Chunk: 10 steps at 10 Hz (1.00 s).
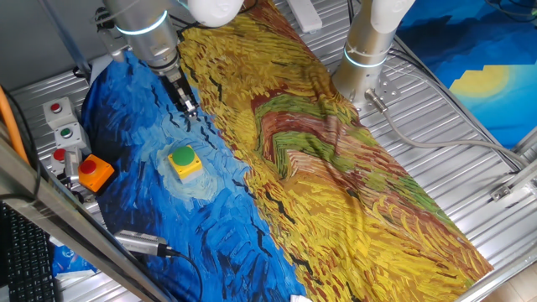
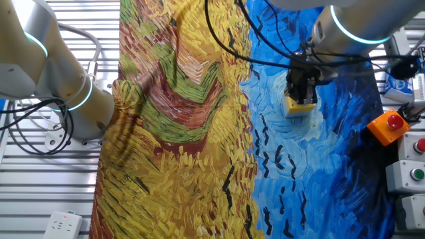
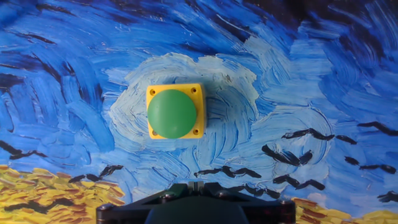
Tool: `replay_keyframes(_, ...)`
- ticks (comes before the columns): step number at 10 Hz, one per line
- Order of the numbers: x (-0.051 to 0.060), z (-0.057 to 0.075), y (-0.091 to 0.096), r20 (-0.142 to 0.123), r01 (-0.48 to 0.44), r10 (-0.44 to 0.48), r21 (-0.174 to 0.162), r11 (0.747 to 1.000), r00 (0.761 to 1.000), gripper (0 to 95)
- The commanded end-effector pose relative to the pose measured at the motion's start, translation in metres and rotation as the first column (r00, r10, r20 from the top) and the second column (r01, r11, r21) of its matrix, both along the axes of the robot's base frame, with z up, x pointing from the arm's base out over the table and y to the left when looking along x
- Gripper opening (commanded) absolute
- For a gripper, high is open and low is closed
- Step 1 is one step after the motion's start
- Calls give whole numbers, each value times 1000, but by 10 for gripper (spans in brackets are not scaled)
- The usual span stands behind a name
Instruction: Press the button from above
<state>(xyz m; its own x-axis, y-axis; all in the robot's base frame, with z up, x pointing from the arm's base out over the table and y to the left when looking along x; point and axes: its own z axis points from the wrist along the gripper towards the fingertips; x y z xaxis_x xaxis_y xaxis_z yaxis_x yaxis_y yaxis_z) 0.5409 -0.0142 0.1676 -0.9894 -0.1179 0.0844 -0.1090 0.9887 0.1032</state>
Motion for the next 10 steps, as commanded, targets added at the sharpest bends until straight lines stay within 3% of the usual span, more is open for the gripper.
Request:
replay_keyframes(1,1,0,0,-6,-9,9,2,1000,1000,0)
replay_keyframes(10,1,0,0,-2,-18,18,3,1000,1000,0)
